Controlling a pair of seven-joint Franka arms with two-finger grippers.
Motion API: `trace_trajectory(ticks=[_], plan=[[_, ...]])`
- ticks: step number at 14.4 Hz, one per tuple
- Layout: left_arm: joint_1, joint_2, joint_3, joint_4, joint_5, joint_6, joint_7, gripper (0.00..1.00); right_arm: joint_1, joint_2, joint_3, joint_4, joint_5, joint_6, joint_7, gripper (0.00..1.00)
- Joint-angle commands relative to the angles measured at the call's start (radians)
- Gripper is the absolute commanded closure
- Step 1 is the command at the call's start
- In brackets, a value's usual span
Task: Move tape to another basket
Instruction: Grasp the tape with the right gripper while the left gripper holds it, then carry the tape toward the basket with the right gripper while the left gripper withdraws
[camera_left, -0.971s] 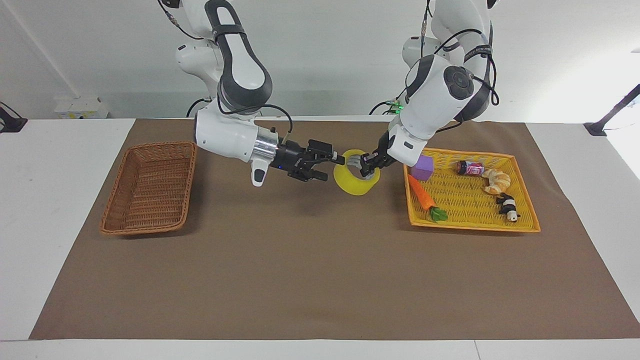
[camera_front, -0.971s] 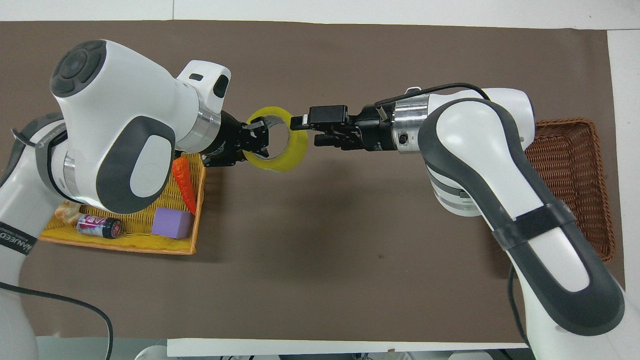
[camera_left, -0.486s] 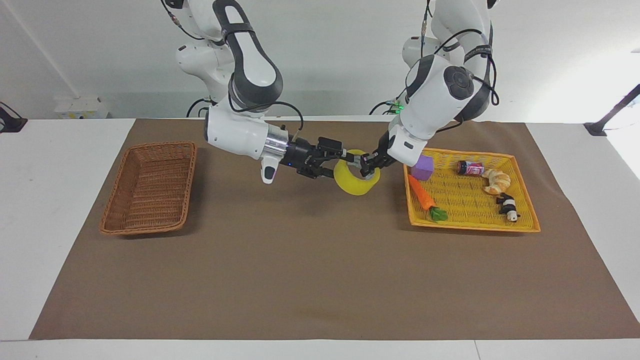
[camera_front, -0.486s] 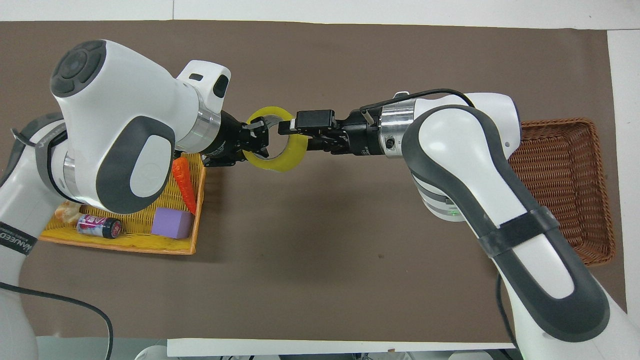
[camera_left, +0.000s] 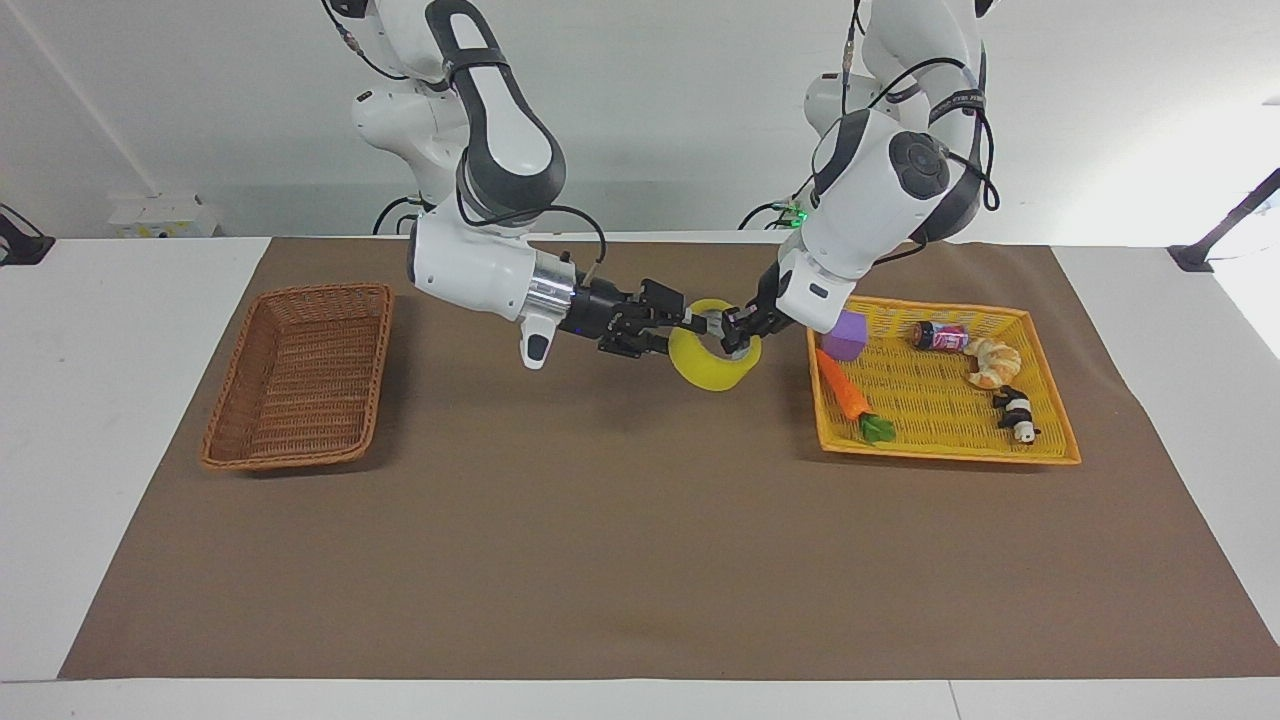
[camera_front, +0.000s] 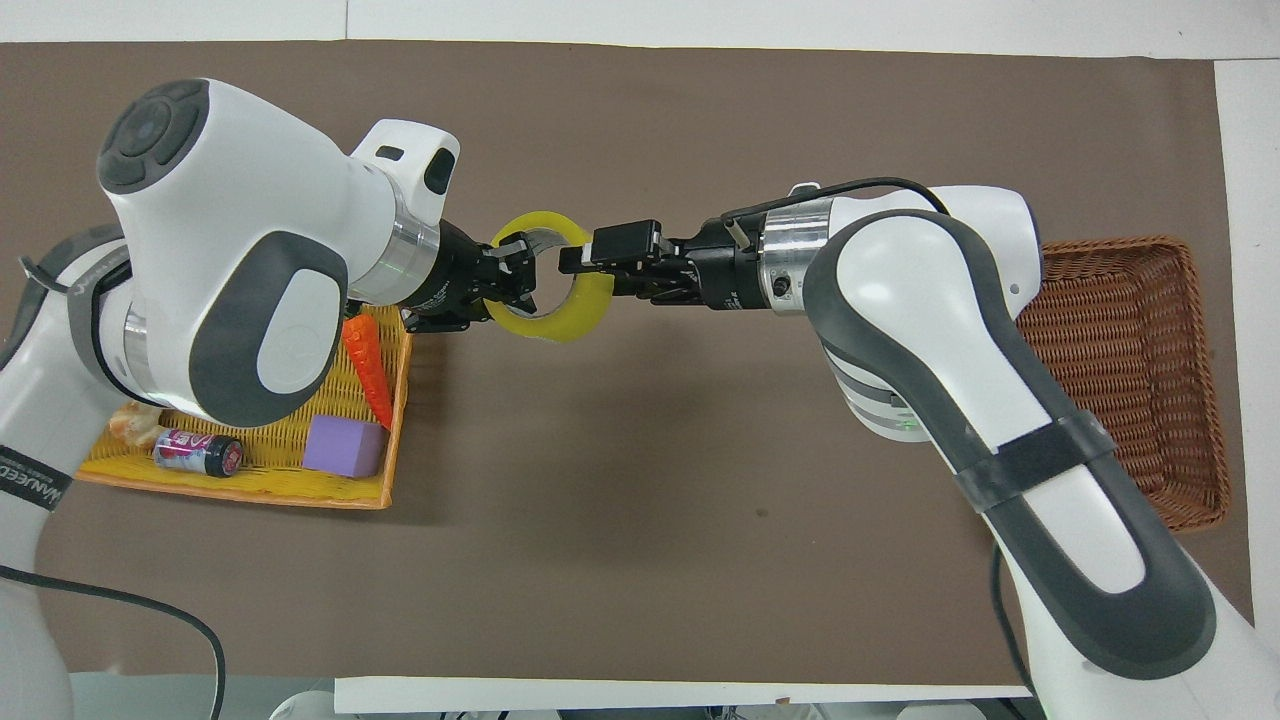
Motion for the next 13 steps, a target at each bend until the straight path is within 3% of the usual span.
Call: trace_trajectory(ticks=[1, 2, 3, 4, 5, 6, 9, 13], plan=[[-0.002, -0.023, 0.004, -0.015, -0.009, 0.000, -0.011, 0.98, 0.004, 0.002, 0.002, 0.000, 0.002, 0.010, -0.015, 0.57], [-0.002, -0.023, 0.004, -0.015, -0.009, 0.000, -0.011, 0.98, 0.004, 0.002, 0.002, 0.000, 0.001, 0.010, -0.020, 0.84], [-0.002, -0.023, 0.004, -0.015, -0.009, -0.002, -0.009, 0.93, 0.004, 0.000, 0.002, -0.002, 0.001, 0.010, -0.023, 0.92], [0.000, -0.023, 0.004, -0.015, -0.009, -0.003, -0.006, 0.72, 0.004, 0.000, 0.000, -0.002, -0.007, 0.006, -0.026, 0.98], [0.001, -0.021, 0.004, -0.015, -0.010, 0.000, -0.008, 0.31, 0.003, 0.000, 0.000, -0.002, -0.016, 0.004, -0.027, 0.99], [0.000, -0.021, 0.005, -0.012, -0.009, 0.002, -0.011, 0.00, 0.003, 0.000, 0.000, -0.002, -0.025, 0.003, -0.027, 1.00], [0.003, -0.024, 0.010, 0.014, -0.010, -0.011, -0.011, 0.00, -0.016, -0.004, -0.003, -0.002, -0.062, -0.037, -0.034, 1.00], [0.098, -0.144, 0.013, 0.026, -0.007, -0.092, 0.002, 0.00, -0.179, -0.029, -0.006, -0.003, -0.177, -0.195, -0.066, 1.00]])
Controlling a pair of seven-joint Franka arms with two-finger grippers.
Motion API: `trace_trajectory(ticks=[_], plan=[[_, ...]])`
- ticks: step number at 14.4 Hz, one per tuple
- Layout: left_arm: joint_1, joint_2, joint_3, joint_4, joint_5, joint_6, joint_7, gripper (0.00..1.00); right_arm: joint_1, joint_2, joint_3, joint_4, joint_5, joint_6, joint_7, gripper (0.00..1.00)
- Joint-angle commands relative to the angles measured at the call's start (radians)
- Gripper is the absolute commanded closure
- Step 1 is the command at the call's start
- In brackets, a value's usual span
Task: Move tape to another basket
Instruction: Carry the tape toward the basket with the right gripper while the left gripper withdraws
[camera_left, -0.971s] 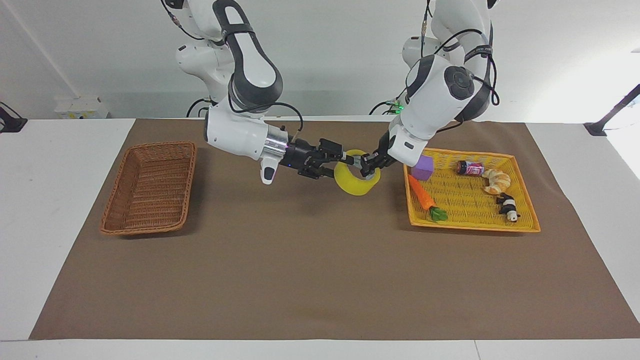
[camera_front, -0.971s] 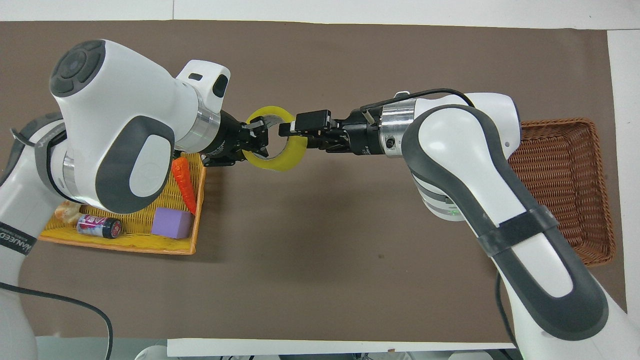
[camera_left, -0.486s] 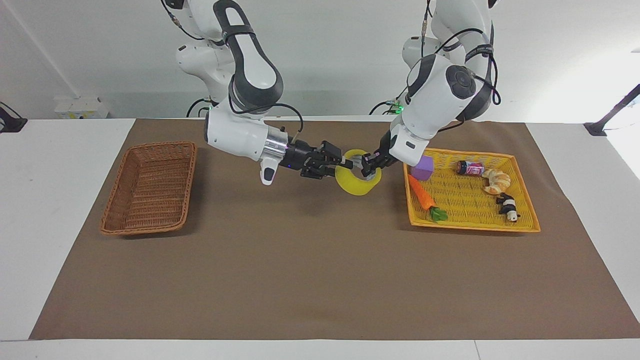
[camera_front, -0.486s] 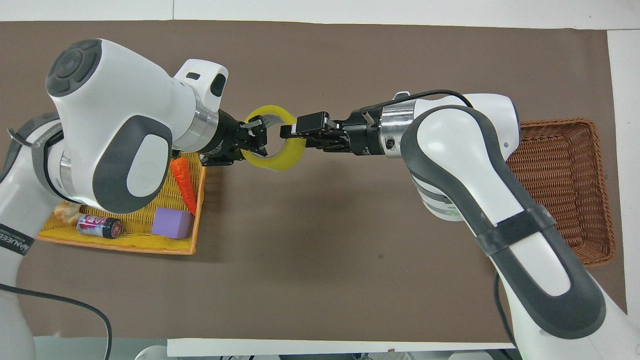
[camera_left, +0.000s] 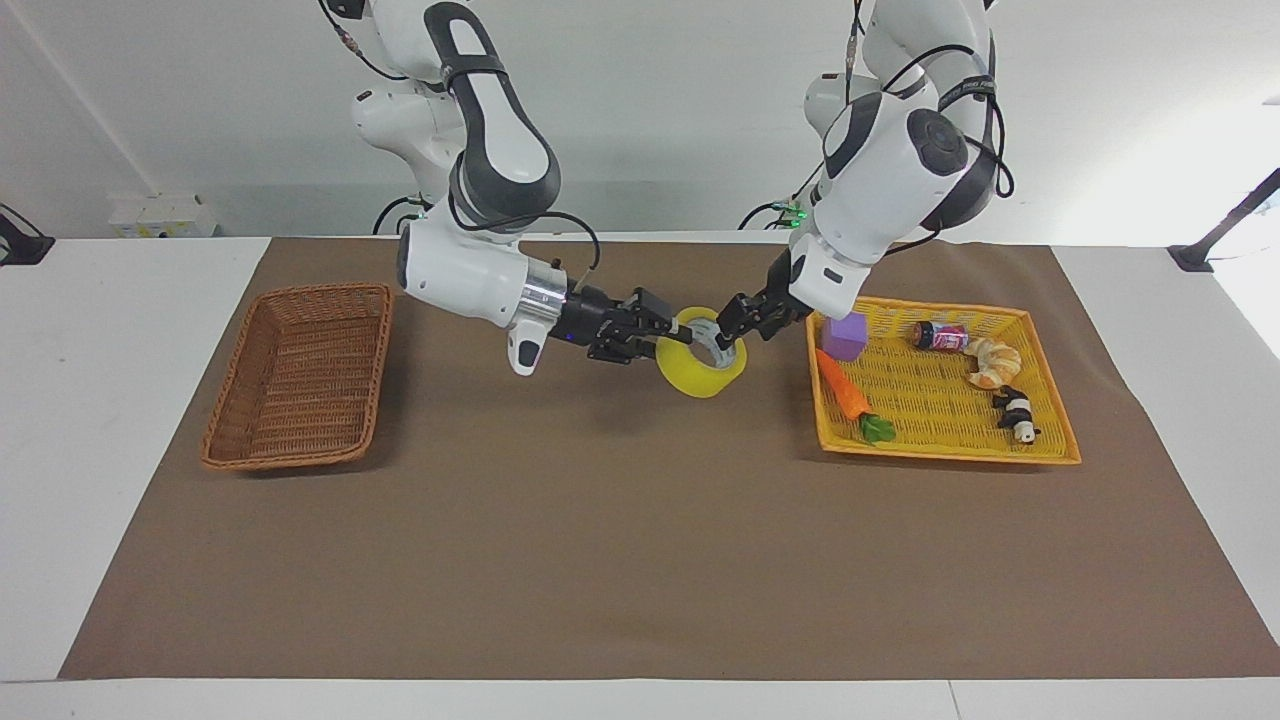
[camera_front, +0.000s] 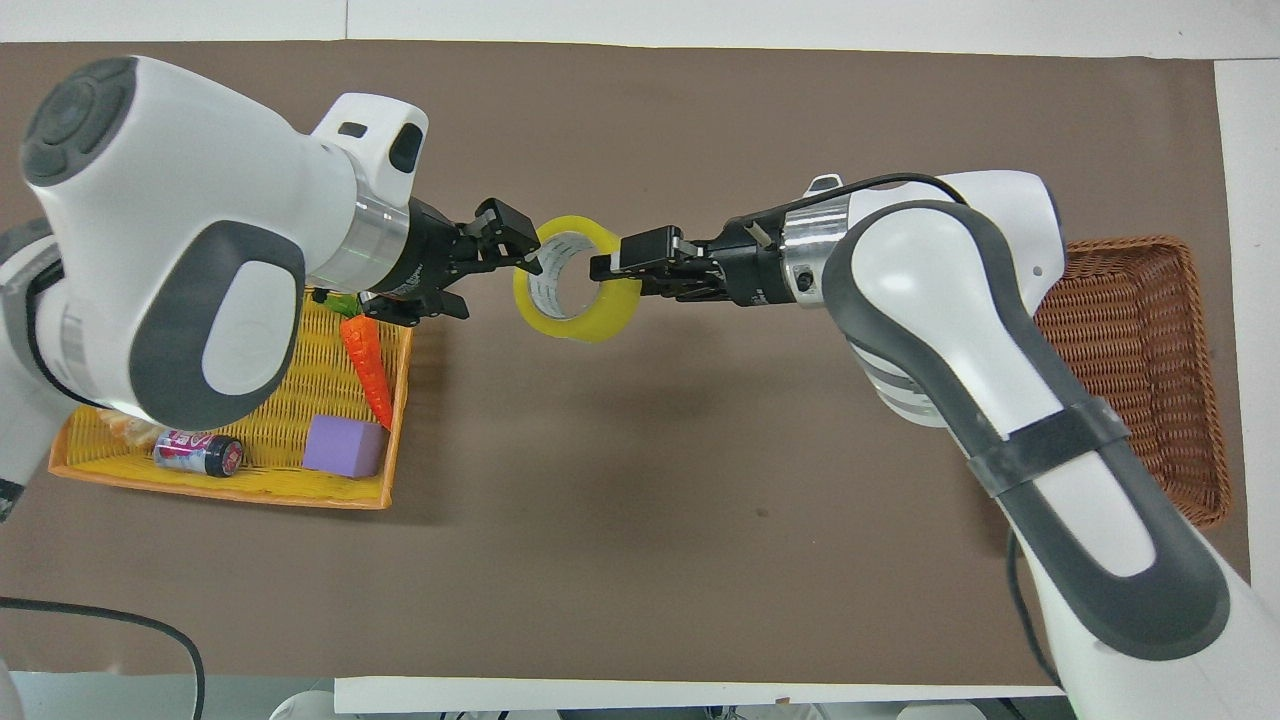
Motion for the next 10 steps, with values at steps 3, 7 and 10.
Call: trace_trajectory(ticks=[3, 7, 10], plan=[[0.159, -0.132, 0.003, -0.016, 0.083, -0.123, 0.027, 0.00, -0.272, -0.042, 0.004, -0.009, -0.139, -0.258, -0.105, 1.00], [0.365, -0.140, 0.003, -0.026, 0.186, -0.207, 0.253, 0.00, -0.539, -0.046, 0.002, -0.009, -0.295, -0.438, -0.165, 1.00], [0.483, -0.141, 0.003, -0.029, 0.231, -0.227, 0.464, 0.00, -0.720, -0.053, 0.002, -0.009, -0.414, -0.512, -0.253, 1.00]])
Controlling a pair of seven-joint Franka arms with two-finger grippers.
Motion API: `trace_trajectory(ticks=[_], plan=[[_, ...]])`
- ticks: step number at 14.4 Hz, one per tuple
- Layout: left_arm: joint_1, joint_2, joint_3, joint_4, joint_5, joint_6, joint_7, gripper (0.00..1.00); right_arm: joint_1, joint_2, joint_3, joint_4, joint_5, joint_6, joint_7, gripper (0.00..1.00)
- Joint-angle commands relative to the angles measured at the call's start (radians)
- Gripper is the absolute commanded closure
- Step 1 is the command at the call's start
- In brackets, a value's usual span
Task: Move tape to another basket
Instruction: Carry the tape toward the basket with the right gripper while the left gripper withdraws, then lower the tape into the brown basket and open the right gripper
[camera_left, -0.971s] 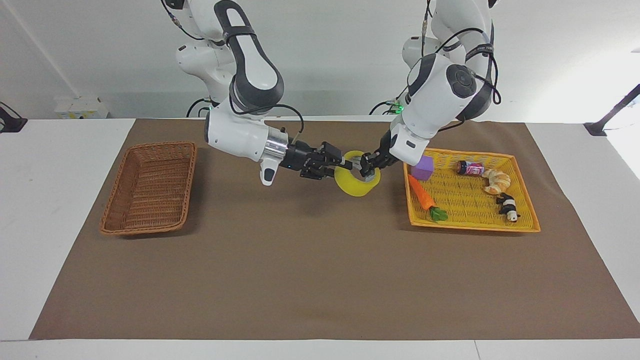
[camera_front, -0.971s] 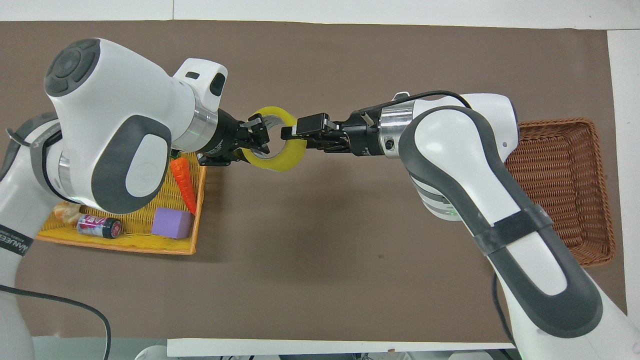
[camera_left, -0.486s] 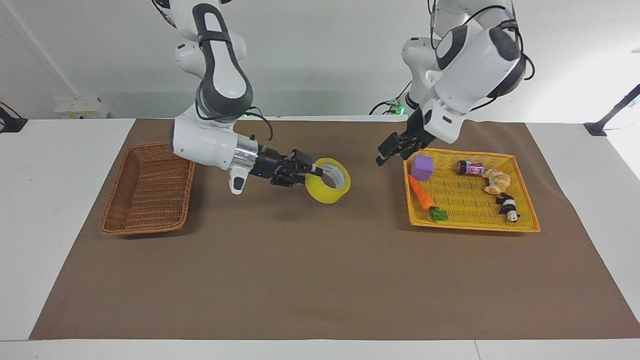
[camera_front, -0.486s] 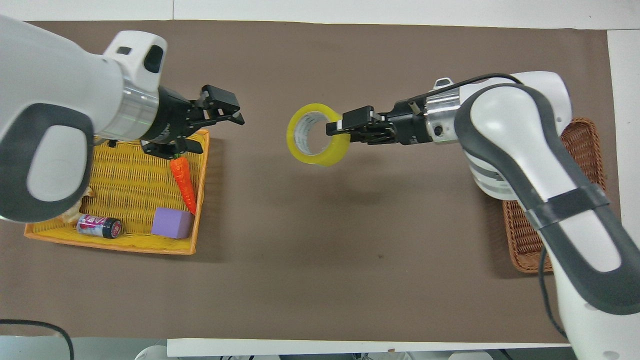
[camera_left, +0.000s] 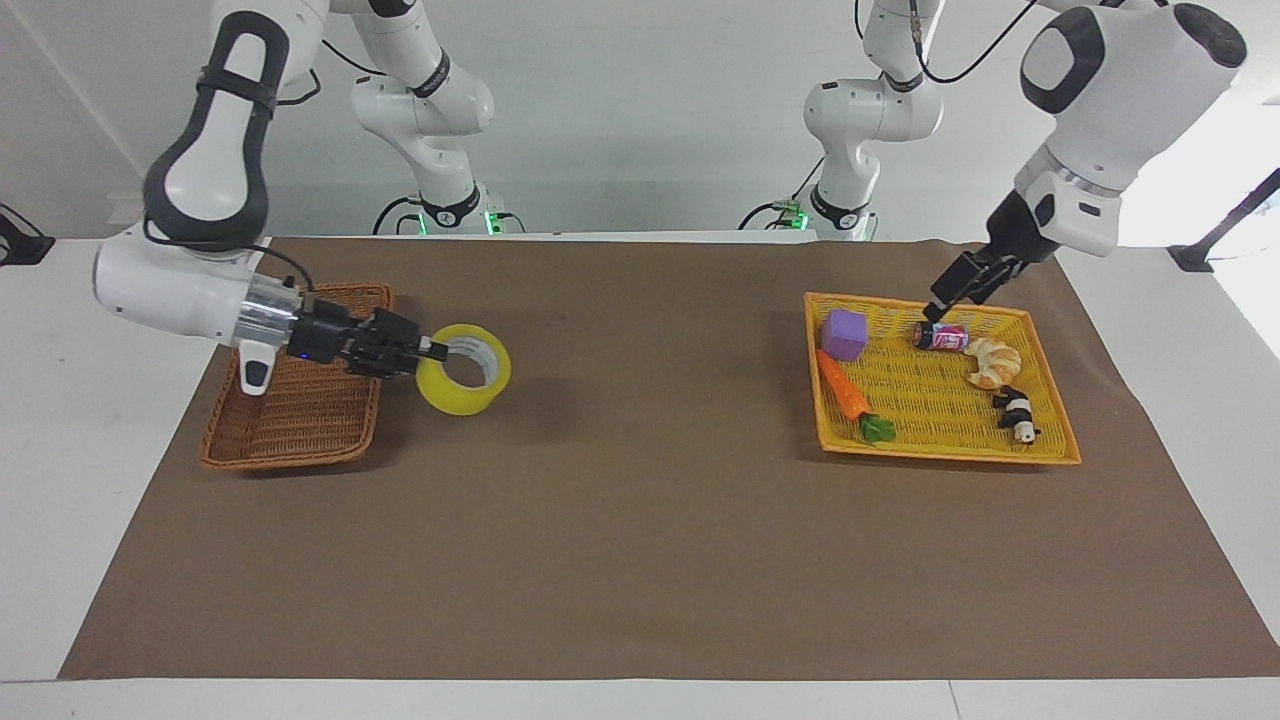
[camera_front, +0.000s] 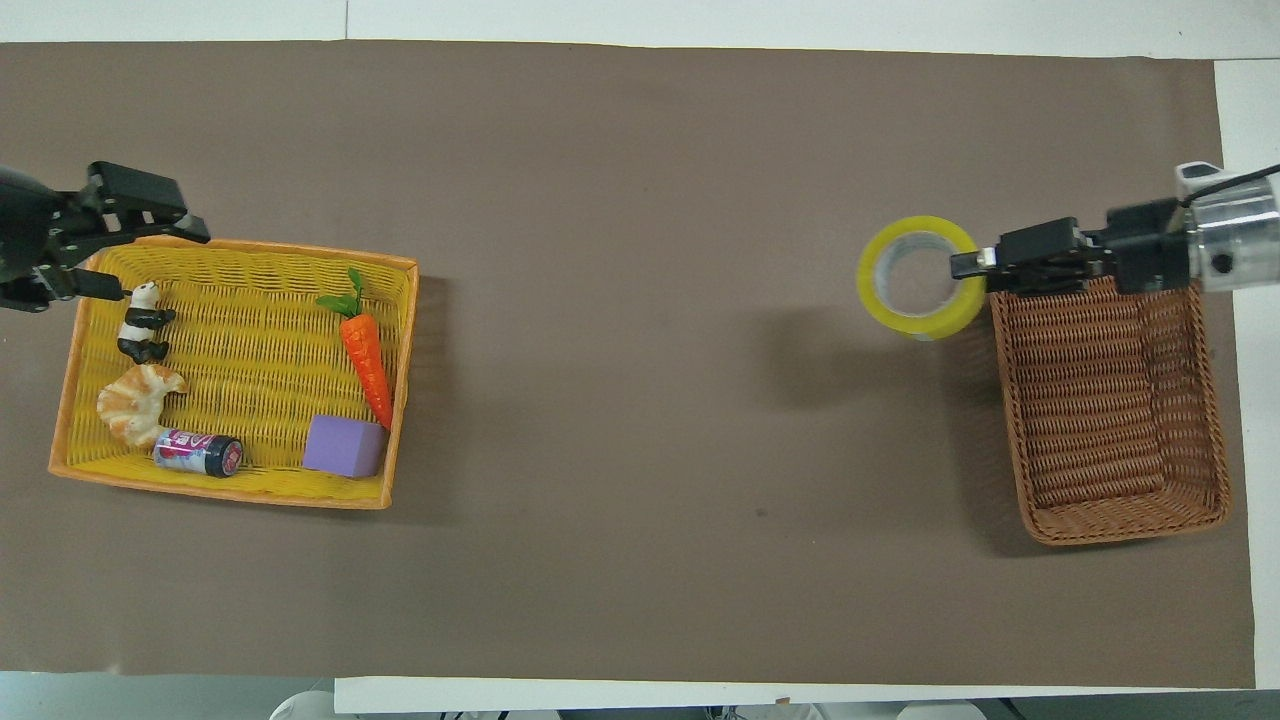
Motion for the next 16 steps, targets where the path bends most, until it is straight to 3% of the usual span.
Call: trace_trajectory(ticks=[1, 5, 14, 16], plan=[[0.095, -0.015, -0.014, -0.012, 0.040, -0.028, 0.154, 0.00, -0.121, -0.025, 0.017, -0.012, -0.128, -0.019, -0.092, 1.00], [0.138, -0.013, -0.014, -0.012, 0.043, -0.010, 0.245, 0.00, -0.240, -0.025, 0.017, -0.108, -0.177, -0.007, -0.240, 1.00], [0.134, -0.013, -0.017, -0.011, 0.043, -0.022, 0.237, 0.00, -0.270, -0.020, 0.018, -0.210, -0.277, 0.094, -0.437, 1.00], [0.132, -0.013, -0.017, -0.011, 0.043, -0.017, 0.237, 0.00, -0.272, 0.016, 0.017, -0.218, -0.277, 0.120, -0.511, 1.00]])
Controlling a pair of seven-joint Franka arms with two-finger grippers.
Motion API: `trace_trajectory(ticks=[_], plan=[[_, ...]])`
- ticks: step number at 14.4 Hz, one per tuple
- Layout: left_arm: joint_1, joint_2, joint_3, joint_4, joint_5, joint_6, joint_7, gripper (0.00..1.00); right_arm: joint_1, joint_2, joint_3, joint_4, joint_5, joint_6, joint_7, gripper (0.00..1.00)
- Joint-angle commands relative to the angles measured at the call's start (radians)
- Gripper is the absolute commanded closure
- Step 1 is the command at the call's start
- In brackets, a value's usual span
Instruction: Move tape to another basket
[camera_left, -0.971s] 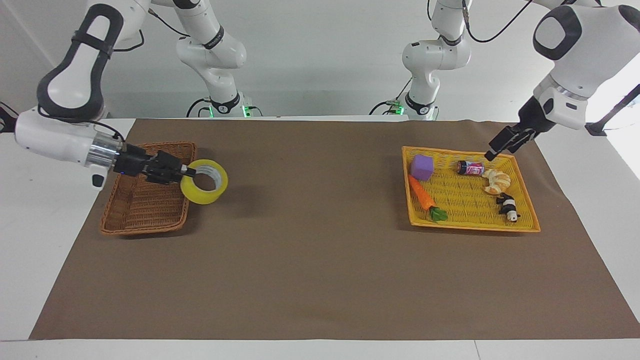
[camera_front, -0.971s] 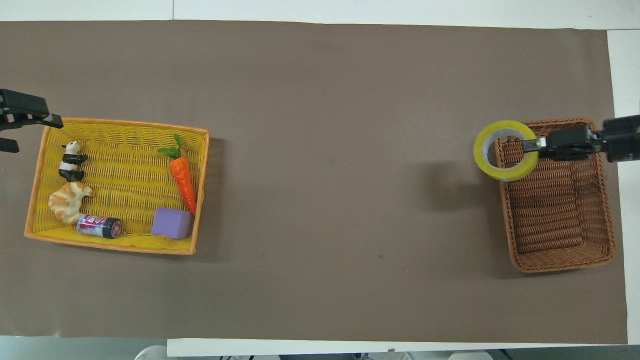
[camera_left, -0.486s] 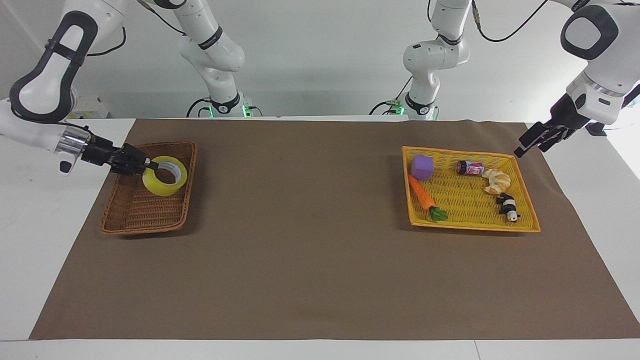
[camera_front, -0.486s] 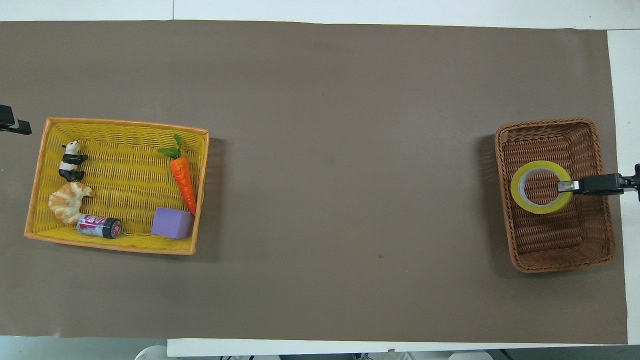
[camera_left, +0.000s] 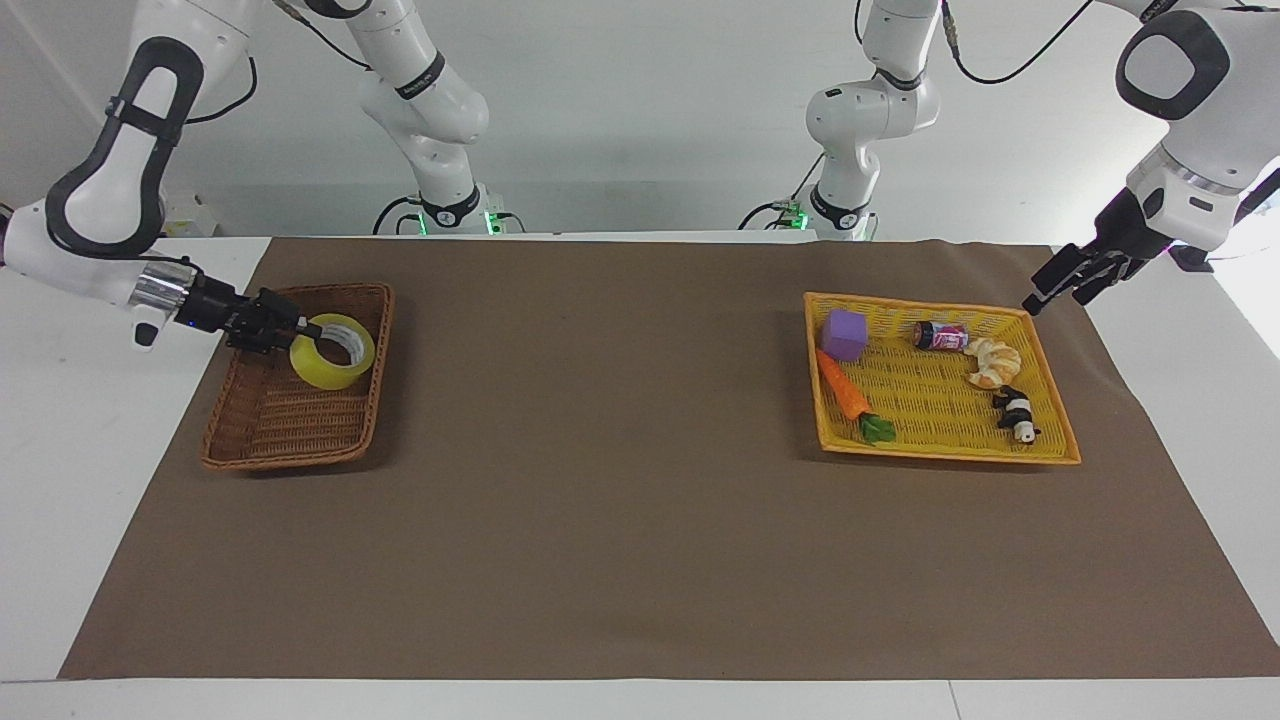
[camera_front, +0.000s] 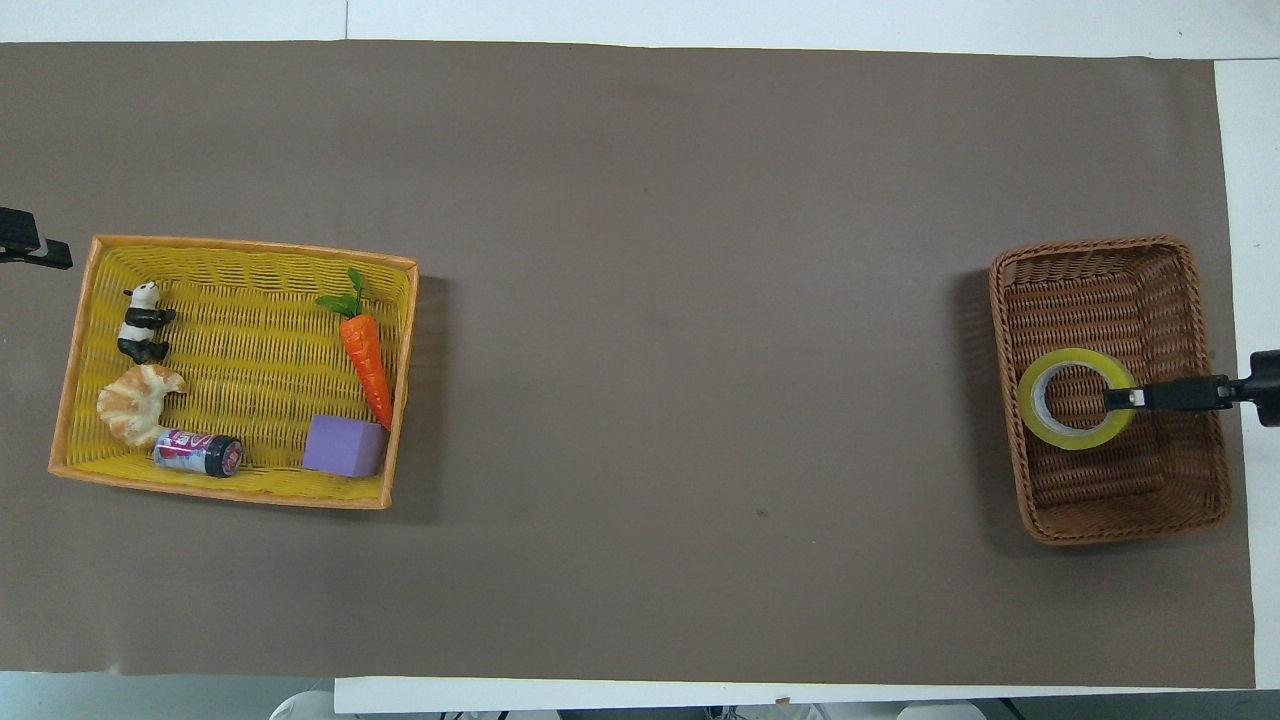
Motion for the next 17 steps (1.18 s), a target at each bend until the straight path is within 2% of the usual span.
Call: trace_trajectory(ticks=[1, 3, 4, 5, 6, 8, 14, 15, 16, 17], plan=[[0.003, -0.013, -0.004, -0.009, 0.019, -0.007, 0.009, 0.00, -0.017, 0.019, 0.014, -0.028, -0.012, 0.041, -0.085, 1.00], [0.006, -0.013, -0.004, -0.009, 0.019, -0.012, 0.009, 0.00, -0.017, 0.019, 0.014, -0.029, -0.013, 0.044, -0.087, 0.95], [0.006, -0.013, -0.002, -0.009, 0.019, -0.018, 0.010, 0.00, -0.016, 0.021, 0.014, -0.026, -0.018, 0.046, -0.087, 0.72], [0.007, -0.013, -0.004, -0.009, 0.019, -0.020, 0.010, 0.00, -0.014, 0.022, 0.014, -0.020, -0.033, 0.047, -0.089, 0.39], [0.007, -0.013, -0.002, -0.009, 0.019, -0.020, 0.010, 0.00, -0.014, 0.022, 0.014, -0.014, -0.041, 0.061, -0.090, 0.00], [0.007, -0.013, -0.002, -0.009, 0.019, -0.018, 0.009, 0.00, -0.007, 0.016, 0.014, 0.018, -0.065, 0.069, -0.082, 0.00], [0.000, -0.013, -0.002, -0.009, 0.020, -0.018, 0.032, 0.00, 0.104, -0.093, 0.024, 0.210, -0.401, 0.084, 0.048, 0.00], [-0.043, -0.013, 0.001, -0.011, 0.062, -0.010, 0.053, 0.00, 0.139, -0.106, 0.025, 0.251, -0.433, 0.075, 0.063, 0.00], [-0.122, -0.015, 0.030, -0.011, 0.152, -0.003, 0.058, 0.00, 0.188, -0.126, 0.024, 0.282, -0.482, 0.069, 0.113, 0.00], [-0.141, -0.015, 0.041, -0.011, 0.184, 0.000, 0.061, 0.00, 0.219, -0.154, 0.027, 0.308, -0.518, 0.043, 0.238, 0.00]])
